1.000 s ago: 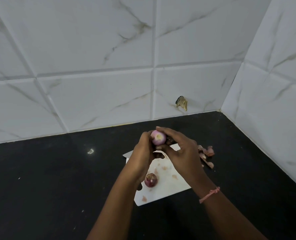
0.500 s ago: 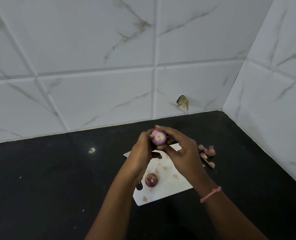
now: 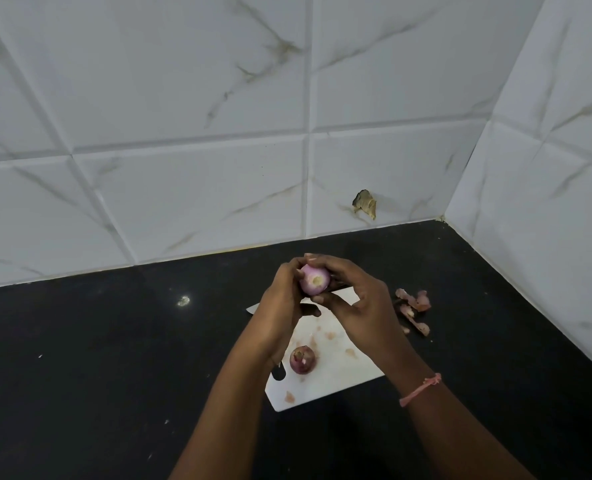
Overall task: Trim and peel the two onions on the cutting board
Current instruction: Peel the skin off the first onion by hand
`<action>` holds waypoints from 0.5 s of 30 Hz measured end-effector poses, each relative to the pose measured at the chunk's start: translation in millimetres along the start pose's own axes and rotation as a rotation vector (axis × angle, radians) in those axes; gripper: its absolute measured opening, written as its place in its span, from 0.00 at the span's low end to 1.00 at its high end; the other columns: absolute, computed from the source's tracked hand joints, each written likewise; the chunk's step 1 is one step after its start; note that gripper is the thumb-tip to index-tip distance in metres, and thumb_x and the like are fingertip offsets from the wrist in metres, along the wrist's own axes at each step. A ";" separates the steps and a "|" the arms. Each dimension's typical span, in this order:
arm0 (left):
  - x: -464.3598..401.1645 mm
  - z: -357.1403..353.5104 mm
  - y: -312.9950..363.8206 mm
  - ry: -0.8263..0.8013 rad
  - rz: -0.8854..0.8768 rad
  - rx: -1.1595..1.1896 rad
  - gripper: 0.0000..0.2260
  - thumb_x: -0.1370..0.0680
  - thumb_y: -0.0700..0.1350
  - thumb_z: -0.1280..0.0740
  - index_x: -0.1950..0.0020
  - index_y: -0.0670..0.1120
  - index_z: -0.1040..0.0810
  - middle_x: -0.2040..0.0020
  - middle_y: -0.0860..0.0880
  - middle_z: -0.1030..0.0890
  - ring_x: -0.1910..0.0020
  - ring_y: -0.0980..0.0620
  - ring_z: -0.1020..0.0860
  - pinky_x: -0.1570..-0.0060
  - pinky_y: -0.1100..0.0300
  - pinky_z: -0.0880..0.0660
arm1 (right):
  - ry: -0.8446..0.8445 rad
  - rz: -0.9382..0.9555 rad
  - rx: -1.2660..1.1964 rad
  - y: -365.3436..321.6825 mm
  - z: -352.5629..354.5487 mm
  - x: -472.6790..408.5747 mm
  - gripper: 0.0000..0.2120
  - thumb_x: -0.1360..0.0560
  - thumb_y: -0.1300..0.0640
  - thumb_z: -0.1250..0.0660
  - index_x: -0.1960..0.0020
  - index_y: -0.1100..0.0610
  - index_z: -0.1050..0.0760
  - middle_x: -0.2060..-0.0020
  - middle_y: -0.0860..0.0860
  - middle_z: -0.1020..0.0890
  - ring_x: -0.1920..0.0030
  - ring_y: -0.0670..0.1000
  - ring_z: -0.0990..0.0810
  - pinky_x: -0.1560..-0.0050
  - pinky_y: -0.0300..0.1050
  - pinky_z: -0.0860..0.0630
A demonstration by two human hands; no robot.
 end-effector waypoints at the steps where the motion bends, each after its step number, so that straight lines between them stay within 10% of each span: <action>1: 0.4 -0.1 0.1 0.000 0.004 0.007 0.19 0.17 0.49 0.49 0.42 0.44 0.21 0.49 0.44 0.15 0.55 0.51 0.21 0.55 0.53 0.27 | 0.002 -0.004 -0.004 -0.1 -0.3 0.5 0.22 0.29 0.68 0.28 0.36 0.57 0.23 0.40 0.45 0.19 0.39 0.47 0.21 0.42 0.45 0.22; 15: 5.8 0.6 9.2 -0.029 -0.040 0.034 0.16 0.15 0.46 0.46 0.37 0.41 0.23 0.45 0.40 0.17 0.51 0.48 0.20 0.56 0.56 0.24 | -0.146 -0.095 -0.195 -0.8 6.7 -3.2 0.24 0.24 0.72 0.35 0.31 0.56 0.31 0.31 0.46 0.27 0.31 0.50 0.27 0.36 0.54 0.26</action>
Point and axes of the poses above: each hand's wrist, its own x-axis away from the middle knuckle, its own z-axis out of the back of the hand, y = z × x, the point moved 3 cm from there along -x, towards the middle knuckle
